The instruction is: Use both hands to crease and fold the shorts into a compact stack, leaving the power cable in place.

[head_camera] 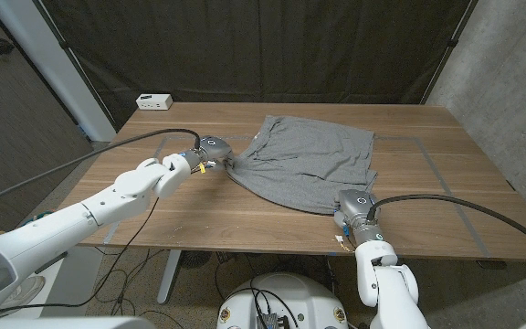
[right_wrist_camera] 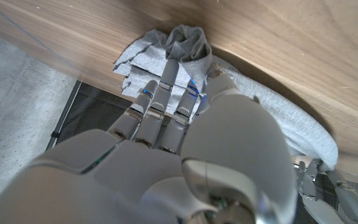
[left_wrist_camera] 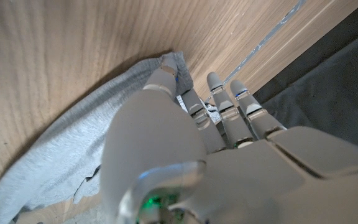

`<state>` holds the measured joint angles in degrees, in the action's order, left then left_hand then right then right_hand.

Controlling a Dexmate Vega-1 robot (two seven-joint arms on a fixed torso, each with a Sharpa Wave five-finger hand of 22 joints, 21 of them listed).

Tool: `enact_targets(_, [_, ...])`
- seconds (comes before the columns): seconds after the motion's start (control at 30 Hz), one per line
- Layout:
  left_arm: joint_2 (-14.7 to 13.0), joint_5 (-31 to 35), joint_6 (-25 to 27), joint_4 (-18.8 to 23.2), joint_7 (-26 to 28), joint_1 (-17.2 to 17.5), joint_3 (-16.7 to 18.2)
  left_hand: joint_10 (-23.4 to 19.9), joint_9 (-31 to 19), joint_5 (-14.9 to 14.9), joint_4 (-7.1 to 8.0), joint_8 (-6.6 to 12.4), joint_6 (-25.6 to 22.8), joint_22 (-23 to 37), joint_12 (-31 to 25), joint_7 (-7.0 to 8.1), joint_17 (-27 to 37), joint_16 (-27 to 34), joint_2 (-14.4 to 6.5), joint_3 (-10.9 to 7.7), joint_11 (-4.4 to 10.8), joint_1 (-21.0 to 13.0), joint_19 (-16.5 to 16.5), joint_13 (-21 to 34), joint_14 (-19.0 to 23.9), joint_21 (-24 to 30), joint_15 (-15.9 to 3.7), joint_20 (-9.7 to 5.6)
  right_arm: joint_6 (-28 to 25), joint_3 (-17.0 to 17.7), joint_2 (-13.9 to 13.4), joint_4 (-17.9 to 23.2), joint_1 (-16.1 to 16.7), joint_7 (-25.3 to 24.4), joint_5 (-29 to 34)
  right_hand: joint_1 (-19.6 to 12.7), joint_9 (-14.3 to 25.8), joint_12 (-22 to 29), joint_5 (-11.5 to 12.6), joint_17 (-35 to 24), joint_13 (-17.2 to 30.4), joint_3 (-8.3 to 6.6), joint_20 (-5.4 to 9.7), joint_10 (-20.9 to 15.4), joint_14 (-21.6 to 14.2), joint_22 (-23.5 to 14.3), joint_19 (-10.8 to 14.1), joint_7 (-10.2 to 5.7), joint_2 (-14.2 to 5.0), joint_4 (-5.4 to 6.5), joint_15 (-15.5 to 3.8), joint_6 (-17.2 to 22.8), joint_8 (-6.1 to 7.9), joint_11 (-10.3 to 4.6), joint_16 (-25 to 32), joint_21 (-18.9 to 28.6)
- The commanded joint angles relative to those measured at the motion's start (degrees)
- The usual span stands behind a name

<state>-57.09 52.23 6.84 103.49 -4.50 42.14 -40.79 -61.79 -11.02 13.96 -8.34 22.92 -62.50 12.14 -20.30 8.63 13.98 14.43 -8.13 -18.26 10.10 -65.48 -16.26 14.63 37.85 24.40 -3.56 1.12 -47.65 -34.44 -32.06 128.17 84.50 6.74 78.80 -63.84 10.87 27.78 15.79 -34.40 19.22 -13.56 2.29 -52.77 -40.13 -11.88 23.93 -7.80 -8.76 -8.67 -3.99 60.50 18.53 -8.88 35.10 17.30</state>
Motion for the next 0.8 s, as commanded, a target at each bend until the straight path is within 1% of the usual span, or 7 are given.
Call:
enact_targets(0.03, [-4.0, 2.7, 6.1, 10.2, -10.9, 4.9, 4.4, -4.7, 0.2, -0.4, -0.67, 0.02, -2.0, 0.2, -2.7, -1.87, 0.6, 0.6, 0.3, 0.47, 1.14, -1.7, -0.3, 8.1, 0.9, 0.8, -10.18, -1.11, -3.1, 0.6, -1.7, 0.4, 0.6, -6.4, -2.3, -0.7, 0.2, 0.5, -0.3, -0.1, 0.3, -0.04, 2.0, 0.0, 0.0, -0.2, -0.5, -0.25, -0.17, 0.58, -8.99, 0.6, -0.39, 0.59, -0.7, 0.3])
enact_targets(0.07, [-4.1, 2.9, 6.5, 10.8, -11.3, 5.2, 4.7, -5.1, 0.2, -0.5, -0.75, -0.08, -2.2, 0.3, -3.0, -2.28, 0.7, 0.6, 0.4, 0.56, 1.1, -1.9, -0.2, 8.3, 1.0, 0.9, -10.18, -1.14, -3.3, 0.7, -1.8, 0.3, 0.7, -7.4, -2.4, -0.8, 0.2, 0.5, -0.3, -0.2, 0.4, 0.01, 2.03, -0.1, -0.1, -0.2, -0.5, -0.3, -0.11, 0.58, -9.0, 0.6, -0.4, 0.52, -0.7, 0.3])
enact_targets(0.27, [-5.0, 3.5, 8.4, 13.8, -11.1, 8.0, 7.2, -6.4, 0.4, -0.8, -0.98, -0.44, -2.9, 0.4, -3.8, -2.59, 0.8, 0.5, 0.9, 0.97, 0.77, -2.5, -0.3, 8.4, 0.8, 1.2, -10.15, -1.3, -4.7, 1.4, -2.7, 1.4, 1.8, -11.4, -3.0, -0.9, 0.5, 1.0, -0.1, -0.3, 0.7, 0.1, 2.3, -0.6, -0.2, -0.3, -0.7, -0.37, -0.31, 0.8, -9.02, 0.5, -0.58, 0.37, -1.1, 0.4])
enact_targets(0.37, [-5.6, 2.2, 8.8, 15.4, -11.2, 9.3, 8.9, -6.7, 0.5, -0.9, -1.05, -0.51, -3.3, 0.5, -3.8, -2.57, 0.8, 0.5, 1.1, 1.1, 0.74, -2.7, -0.4, 8.2, 0.6, 1.3, -10.14, -1.45, -5.3, 1.5, -3.1, 1.7, 2.0, -12.0, -3.0, -0.9, 0.7, 1.1, -0.1, -0.3, 0.9, 0.14, 2.4, -0.6, -0.3, -0.3, -0.7, -0.45, -0.37, 0.9, -9.03, 0.6, -0.5, 0.22, -1.2, 0.4])
enact_targets(0.43, [-6.1, 2.0, 9.3, 16.6, -11.6, 10.1, 9.8, -7.1, 0.6, -1.1, -1.1, -0.79, -3.6, 0.6, -3.7, -3.12, 0.9, 0.4, 1.2, 1.25, 0.86, -3.0, -0.3, 7.7, 0.4, 1.5, -10.13, -1.51, -5.7, 1.5, -3.3, 1.8, 2.1, -12.1, -2.9, -1.1, 0.8, 1.2, 0.0, -0.4, 1.0, 0.15, 2.4, -0.7, -0.4, -0.3, -0.8, -0.5, -0.36, 0.87, -9.14, 0.6, -0.47, 0.07, -1.3, 0.4])
enact_targets(0.63, [-7.6, 0.6, 11.0, 20.4, -13.9, 12.4, 12.6, -7.8, 0.7, -1.2, -1.22, -1.05, -4.2, 0.6, -3.6, -3.0, 0.9, 0.3, 1.5, 1.45, 0.82, -3.4, -0.4, 7.2, 0.2, 1.7, -10.14, -1.85, -5.8, 2.0, -4.0, 2.0, 2.2, -14.7, -4.2, -1.1, 1.1, 1.3, 0.1, -0.5, 1.2, 0.28, 2.42, -0.7, -0.5, -0.3, -1.0, -0.67, -0.38, 1.02, -9.11, 0.7, -0.41, -0.06, -1.5, 0.4])
enact_targets(0.8, [-9.3, -0.8, 12.1, 23.3, -14.3, 14.8, 15.1, -7.8, 0.8, -1.3, -1.19, -1.37, -4.4, 0.7, -3.4, -3.25, 0.9, 0.3, 1.6, 1.58, 0.93, -3.7, -0.1, 6.7, 0.1, 1.8, -10.14, -1.78, -6.6, 2.2, -4.6, 2.7, 2.0, -14.4, -3.8, -1.2, 1.4, 1.5, 0.2, -0.6, 1.5, 0.43, 2.46, -0.7, -0.4, -0.3, -1.2, -0.75, -0.31, 1.16, -9.06, 0.8, -0.33, -0.09, -1.9, 0.5])
